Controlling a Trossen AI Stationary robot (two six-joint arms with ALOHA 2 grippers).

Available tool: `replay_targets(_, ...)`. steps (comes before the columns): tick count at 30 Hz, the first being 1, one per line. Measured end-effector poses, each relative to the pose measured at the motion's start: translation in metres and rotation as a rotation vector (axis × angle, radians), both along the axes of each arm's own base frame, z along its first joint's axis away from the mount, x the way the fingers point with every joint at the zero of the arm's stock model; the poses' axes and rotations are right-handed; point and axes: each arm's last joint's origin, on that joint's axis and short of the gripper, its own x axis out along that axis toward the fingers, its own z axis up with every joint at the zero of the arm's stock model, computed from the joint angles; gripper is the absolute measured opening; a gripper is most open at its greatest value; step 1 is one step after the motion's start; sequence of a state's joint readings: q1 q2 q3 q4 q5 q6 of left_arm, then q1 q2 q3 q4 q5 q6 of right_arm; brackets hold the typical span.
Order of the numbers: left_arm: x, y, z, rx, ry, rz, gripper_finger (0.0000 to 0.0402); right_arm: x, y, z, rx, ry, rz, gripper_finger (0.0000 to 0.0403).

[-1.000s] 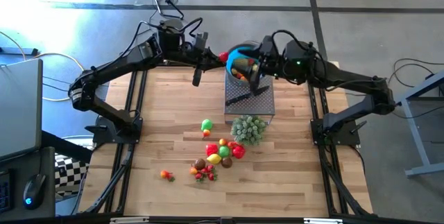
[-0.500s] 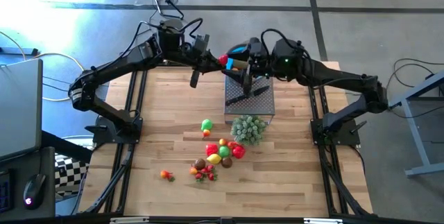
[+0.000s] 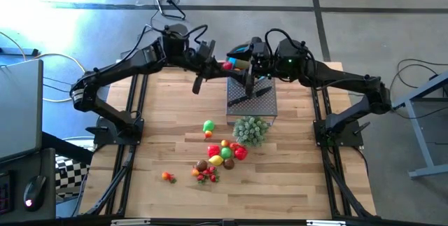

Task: Pick & Place Fruit
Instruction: Put the red strawberry into the blue strainer bowl

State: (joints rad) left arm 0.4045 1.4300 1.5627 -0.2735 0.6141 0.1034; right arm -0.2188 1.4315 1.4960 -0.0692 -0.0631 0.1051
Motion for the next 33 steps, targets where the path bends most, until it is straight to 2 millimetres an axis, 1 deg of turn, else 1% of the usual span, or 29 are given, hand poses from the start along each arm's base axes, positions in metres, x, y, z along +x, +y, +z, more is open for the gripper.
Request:
replay_targets(3, 0.0035, -0.0052, 0.0026, 0.019, -0.028, 0.02, 0.0, 0.0001, 0.0004, 0.0003, -0.001, -0.003, 0.015, 0.0295)
replay_targets(7, 0.0059, -0.0061, 0.0018, 0.025, -0.026, 0.057, 0.0001, 0.0002, 0.0014, 0.0003, 0.002, -0.004, 0.044, 0.0279)
replay_targets(19, 0.0055, -0.006, 0.0012, 0.013, -0.017, 0.06, 0.0, 0.0003, 0.0021, 0.0007, 0.002, -0.007, 0.047, 0.0209)
replay_targets(28, 0.0053, -0.005, -0.0014, 0.01, 0.011, 0.1, 0.0001, 0.0003, 0.0021, 0.0007, -0.003, -0.007, 0.046, 0.0146)
replay_targets(31, 0.0053, -0.005, -0.0014, 0.01, 0.011, 0.102, 0.0001, 0.0003, 0.0021, 0.0007, -0.003, -0.007, 0.046, 0.0133)
replay_targets(33, 0.0053, -0.005, -0.0014, 0.01, 0.011, 0.102, 0.0001, 0.0003, 0.0021, 0.0007, -0.004, -0.006, 0.046, 0.0134)
